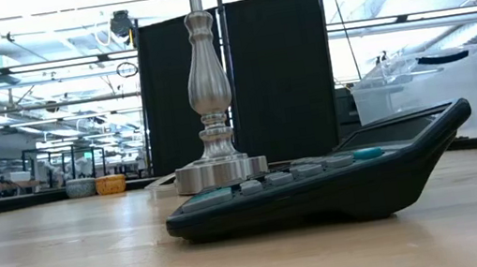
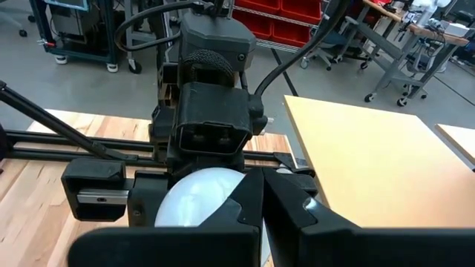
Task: Screw lightbulb
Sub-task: Insert the light bulb into the lamp
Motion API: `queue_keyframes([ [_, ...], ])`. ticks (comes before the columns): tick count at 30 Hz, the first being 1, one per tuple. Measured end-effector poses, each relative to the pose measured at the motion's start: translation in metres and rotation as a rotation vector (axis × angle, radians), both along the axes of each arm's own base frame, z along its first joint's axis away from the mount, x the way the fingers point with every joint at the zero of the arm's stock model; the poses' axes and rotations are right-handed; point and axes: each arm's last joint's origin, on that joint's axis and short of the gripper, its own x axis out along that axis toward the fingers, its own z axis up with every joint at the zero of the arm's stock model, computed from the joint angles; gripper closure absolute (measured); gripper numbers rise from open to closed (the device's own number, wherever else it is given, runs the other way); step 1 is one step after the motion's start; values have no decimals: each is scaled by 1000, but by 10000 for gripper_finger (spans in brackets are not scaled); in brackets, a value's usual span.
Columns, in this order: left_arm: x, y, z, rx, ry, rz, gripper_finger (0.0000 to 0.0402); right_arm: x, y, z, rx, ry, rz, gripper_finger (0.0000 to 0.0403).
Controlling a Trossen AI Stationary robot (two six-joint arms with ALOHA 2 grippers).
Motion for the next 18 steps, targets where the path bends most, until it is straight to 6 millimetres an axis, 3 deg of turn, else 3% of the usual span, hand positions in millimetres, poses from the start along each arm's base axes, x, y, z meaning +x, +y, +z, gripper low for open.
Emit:
queue_keyframes([
  [18,-1,0,2,25,-15,5,199,0,0,-4,-2,34,3,403],
])
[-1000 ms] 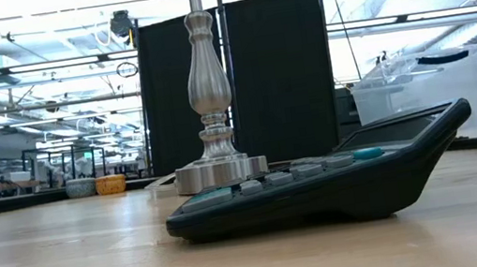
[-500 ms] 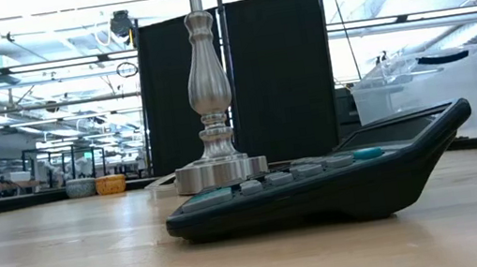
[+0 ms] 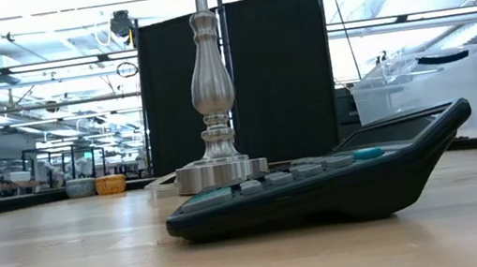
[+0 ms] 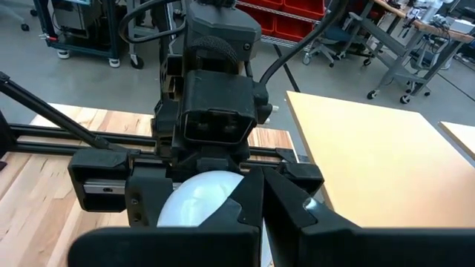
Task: Screw lightbulb
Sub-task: Insert the light bulb into the lamp
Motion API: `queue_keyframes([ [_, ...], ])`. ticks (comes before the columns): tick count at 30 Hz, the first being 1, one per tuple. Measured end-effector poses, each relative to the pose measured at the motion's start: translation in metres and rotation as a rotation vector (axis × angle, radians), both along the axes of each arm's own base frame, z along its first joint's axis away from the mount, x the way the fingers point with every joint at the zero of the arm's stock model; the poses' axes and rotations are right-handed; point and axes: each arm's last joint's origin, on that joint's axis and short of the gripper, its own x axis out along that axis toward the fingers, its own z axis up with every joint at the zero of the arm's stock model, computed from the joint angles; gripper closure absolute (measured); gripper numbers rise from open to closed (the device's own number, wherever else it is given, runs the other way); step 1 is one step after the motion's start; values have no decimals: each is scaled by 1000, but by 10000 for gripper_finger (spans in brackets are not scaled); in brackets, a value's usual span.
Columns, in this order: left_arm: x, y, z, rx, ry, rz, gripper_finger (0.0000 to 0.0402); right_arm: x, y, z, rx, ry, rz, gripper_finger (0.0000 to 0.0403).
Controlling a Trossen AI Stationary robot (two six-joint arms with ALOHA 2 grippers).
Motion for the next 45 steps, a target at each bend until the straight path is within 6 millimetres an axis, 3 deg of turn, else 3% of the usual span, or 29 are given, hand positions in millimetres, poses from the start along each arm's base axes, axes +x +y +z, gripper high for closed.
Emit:
queue_keyframes([
  [45,-11,-3,9,28,0,-3,191,0,15,-4,8,29,-75,403],
])
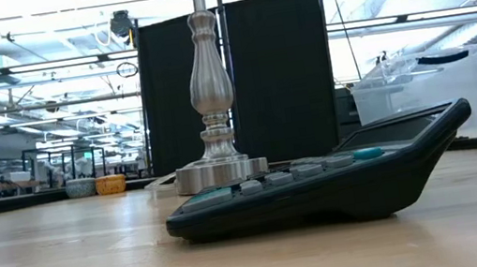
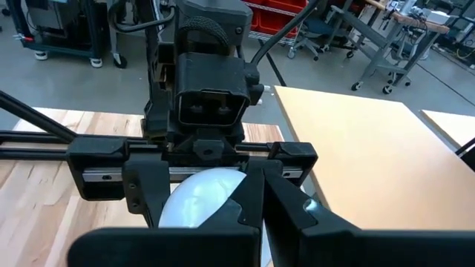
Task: Screw lightbulb
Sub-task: Insert the light bulb into the lamp
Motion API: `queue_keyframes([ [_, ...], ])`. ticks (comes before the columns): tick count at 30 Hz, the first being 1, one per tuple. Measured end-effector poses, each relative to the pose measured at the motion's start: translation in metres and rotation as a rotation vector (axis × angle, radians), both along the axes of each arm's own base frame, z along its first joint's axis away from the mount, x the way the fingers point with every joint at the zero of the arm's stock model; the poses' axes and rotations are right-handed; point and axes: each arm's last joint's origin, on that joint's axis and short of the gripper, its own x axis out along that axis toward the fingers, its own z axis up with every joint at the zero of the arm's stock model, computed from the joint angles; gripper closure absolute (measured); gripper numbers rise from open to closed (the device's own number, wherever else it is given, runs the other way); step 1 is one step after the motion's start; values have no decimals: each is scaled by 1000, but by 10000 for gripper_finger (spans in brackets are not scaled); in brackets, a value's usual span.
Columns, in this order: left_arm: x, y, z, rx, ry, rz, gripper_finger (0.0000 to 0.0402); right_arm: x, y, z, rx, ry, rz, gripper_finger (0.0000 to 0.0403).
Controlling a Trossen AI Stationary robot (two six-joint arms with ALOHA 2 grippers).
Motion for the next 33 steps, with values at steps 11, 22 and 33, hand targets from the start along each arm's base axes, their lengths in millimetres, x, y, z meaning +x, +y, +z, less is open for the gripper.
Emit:
queue_keyframes([
  [11,-3,10,0,9,9,-50,191,0,9,-1,-13,6,-34,403],
  [22,-6,16,-1,10,12,-54,191,-2,16,-2,-11,13,-90,403],
  [33,-7,22,0,12,8,-32,191,-3,16,-4,11,23,-145,403],
])
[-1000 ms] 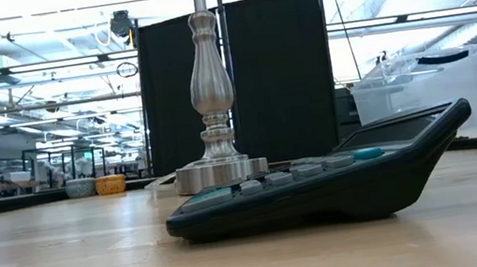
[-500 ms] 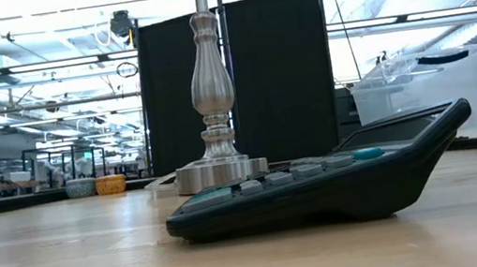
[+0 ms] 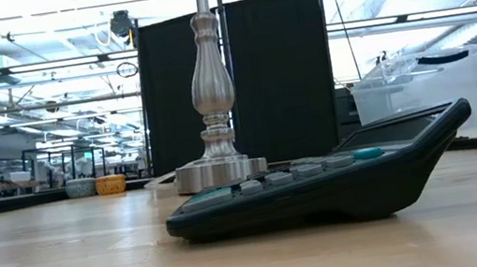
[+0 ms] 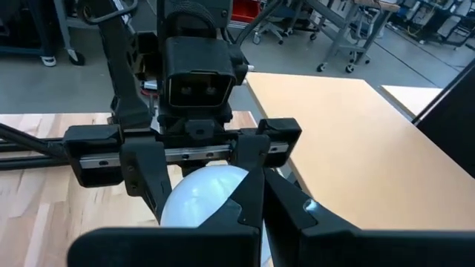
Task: Screw lightbulb
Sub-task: Insert the light bulb into the lamp
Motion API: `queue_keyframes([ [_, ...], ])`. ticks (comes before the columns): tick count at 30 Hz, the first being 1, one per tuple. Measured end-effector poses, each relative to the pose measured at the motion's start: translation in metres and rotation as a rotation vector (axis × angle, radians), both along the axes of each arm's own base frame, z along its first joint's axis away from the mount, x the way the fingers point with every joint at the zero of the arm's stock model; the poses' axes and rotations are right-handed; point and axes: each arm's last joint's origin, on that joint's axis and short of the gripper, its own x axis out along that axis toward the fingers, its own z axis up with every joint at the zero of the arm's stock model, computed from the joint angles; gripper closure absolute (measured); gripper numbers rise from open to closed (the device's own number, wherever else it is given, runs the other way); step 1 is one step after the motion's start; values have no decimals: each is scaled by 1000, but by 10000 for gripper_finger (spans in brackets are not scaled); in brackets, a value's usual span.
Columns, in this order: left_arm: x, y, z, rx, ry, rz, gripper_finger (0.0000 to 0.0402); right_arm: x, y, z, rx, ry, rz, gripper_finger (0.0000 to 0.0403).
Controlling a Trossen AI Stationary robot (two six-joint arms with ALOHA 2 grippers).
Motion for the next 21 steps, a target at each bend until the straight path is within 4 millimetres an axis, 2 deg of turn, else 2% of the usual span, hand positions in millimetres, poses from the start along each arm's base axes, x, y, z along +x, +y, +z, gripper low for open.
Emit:
queue_keyframes([
  [21,-2,4,0,-2,2,-3,191,0,2,0,6,-3,2,403],
])
